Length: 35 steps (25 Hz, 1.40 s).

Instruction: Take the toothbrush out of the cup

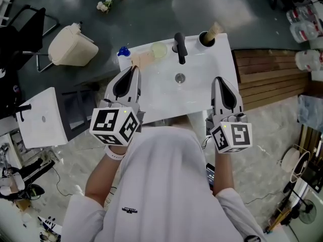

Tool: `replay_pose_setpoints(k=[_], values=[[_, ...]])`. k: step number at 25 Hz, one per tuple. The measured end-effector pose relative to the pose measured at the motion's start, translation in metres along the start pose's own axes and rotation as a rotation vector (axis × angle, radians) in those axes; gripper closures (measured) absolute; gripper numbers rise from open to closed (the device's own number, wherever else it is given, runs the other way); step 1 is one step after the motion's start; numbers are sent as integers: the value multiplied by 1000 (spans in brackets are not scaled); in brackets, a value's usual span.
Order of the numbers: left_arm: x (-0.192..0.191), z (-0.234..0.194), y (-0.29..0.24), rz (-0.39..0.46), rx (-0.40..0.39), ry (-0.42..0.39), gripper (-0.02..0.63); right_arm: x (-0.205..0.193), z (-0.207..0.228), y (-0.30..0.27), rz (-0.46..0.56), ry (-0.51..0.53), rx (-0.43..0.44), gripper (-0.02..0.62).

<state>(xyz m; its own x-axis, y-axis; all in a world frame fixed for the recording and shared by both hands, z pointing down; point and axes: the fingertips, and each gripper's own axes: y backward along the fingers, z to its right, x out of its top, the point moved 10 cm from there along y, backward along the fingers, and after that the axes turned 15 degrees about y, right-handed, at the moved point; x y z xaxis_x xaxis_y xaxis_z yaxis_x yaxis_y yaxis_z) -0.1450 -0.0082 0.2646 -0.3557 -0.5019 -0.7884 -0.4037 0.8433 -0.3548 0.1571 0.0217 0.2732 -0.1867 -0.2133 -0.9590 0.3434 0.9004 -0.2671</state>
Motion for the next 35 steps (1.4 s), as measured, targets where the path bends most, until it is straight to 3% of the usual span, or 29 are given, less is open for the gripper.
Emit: replay_pose_setpoints(k=[14,35], values=[[-19,-3,18,-48,7,33,600,7,6,-8,10,82,23,588],[-55,10,-29,-171,103,54,600,-19,97,-100,-12,77,11,568]])
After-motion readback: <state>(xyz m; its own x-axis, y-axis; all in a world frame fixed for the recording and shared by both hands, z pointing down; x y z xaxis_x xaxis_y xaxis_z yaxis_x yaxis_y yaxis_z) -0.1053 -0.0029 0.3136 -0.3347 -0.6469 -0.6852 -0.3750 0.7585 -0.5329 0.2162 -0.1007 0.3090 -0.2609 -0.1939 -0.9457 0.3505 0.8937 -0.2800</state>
